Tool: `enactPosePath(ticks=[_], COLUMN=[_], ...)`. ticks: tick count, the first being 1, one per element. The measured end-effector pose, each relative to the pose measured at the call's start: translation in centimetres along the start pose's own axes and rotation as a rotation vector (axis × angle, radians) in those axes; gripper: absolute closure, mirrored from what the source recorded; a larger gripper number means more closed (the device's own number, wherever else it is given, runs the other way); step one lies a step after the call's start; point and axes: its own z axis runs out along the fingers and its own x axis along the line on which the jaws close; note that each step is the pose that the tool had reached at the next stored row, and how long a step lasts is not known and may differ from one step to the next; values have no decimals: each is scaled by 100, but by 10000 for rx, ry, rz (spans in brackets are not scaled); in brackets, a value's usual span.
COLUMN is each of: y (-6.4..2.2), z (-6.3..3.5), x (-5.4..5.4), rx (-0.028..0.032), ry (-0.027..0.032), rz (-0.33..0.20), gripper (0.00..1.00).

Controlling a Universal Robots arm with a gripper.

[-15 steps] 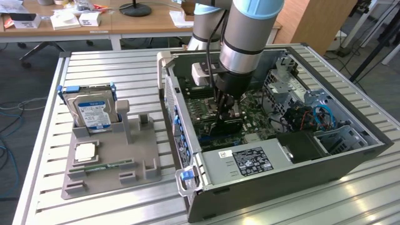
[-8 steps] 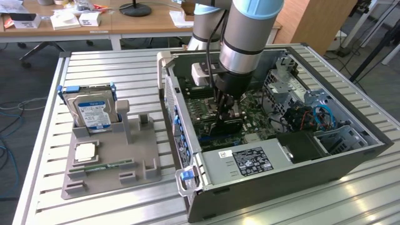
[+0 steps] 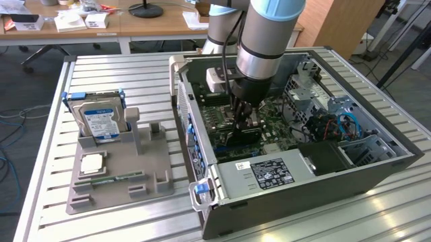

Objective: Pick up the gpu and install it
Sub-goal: 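Press down on the gpu until it lock into place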

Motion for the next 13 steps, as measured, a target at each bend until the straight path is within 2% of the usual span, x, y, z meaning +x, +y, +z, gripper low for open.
enactPosePath(ticks=[6,8,13], y=[1,2,5], z=[25,31,35], x=[1,-1,0], rx=[-3,-14,-13], ry=[-26,-13,-29], rz=[-1,-3,0], gripper=[90,90,90])
